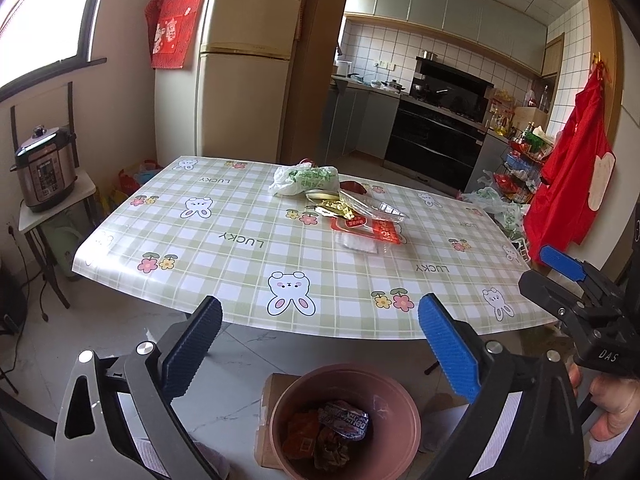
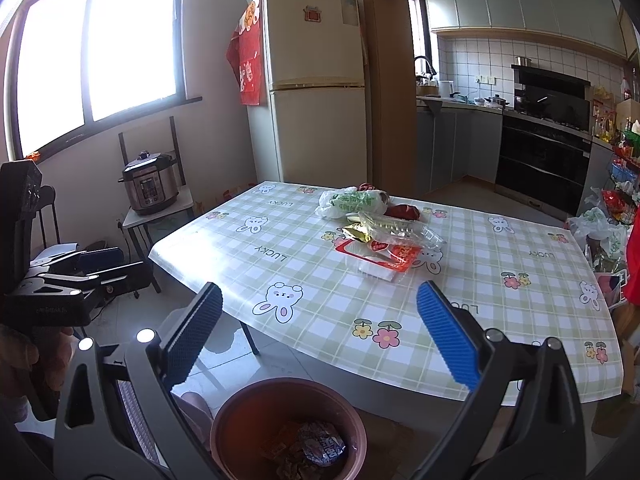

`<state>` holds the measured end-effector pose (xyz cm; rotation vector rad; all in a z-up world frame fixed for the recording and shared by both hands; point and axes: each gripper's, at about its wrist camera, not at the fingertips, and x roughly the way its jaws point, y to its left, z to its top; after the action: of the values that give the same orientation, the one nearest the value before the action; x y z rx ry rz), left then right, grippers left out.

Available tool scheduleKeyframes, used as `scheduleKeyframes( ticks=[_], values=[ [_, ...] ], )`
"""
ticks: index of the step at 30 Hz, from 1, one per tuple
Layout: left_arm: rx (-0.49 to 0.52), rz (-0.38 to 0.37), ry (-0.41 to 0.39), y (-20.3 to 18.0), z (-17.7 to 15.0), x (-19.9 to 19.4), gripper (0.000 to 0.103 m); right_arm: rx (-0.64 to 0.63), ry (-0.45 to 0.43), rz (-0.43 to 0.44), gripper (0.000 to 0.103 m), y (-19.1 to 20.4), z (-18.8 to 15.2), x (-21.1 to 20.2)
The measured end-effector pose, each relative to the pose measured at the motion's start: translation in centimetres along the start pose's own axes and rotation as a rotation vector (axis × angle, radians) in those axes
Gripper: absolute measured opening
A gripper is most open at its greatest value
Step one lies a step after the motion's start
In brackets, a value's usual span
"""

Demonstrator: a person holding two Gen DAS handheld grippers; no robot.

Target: Collect trash

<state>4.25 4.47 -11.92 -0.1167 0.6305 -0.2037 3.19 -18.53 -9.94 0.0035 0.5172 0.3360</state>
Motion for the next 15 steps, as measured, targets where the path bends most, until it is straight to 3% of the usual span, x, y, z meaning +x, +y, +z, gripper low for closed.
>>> scheduleKeyframes(
  ticks=[15],
  values=[
    [-0.031, 0.039, 0.064, 1.5, 0.2, 3.5, 0.097, 0.034, 0.063, -0.021, 0.097, -2.3, -0.9, 3.8]
  ],
)
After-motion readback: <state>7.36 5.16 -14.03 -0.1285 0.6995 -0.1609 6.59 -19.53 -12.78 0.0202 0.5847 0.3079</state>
